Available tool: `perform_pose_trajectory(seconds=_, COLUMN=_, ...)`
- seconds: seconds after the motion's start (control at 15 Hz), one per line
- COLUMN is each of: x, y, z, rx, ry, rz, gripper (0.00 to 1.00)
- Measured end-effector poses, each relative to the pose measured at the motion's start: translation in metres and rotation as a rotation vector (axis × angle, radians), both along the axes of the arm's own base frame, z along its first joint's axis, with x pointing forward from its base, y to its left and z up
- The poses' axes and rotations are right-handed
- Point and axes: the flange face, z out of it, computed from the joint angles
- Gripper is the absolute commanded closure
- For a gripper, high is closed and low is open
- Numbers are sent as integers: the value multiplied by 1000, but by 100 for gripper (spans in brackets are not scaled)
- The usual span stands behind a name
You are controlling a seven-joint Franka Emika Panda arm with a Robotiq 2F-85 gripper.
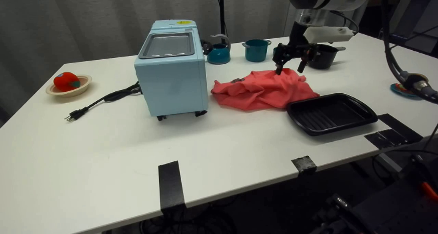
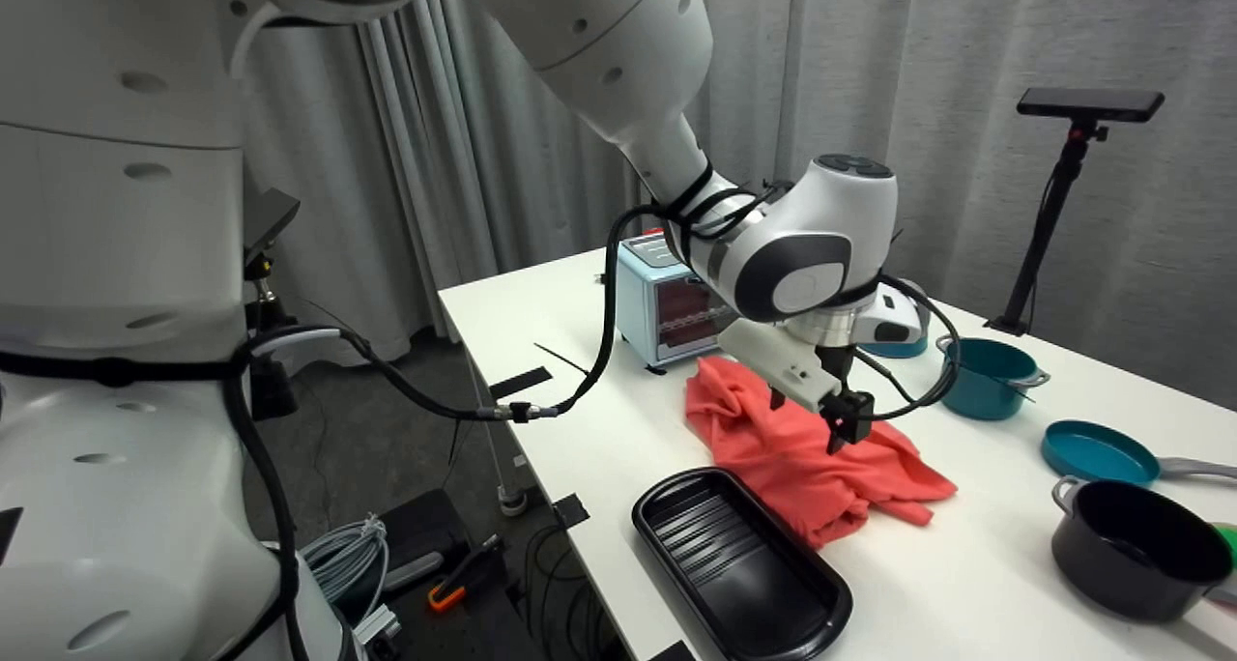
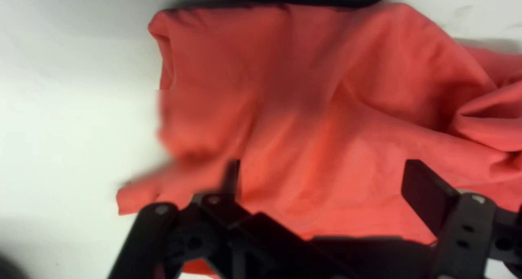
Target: Unfold the towel
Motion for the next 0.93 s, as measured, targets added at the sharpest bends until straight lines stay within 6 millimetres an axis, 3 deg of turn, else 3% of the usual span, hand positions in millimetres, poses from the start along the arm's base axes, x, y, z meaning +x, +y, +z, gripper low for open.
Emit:
perform_pose_trajectory(seconds=0.33, x=13, y=-3, z=-19, rx=-13, ry=-28, rz=-4, gripper=0)
perform_pose_trajectory(seconds=0.93, x=44, y=28, z=-25, rx=4, ry=-92, rz=42, gripper=0)
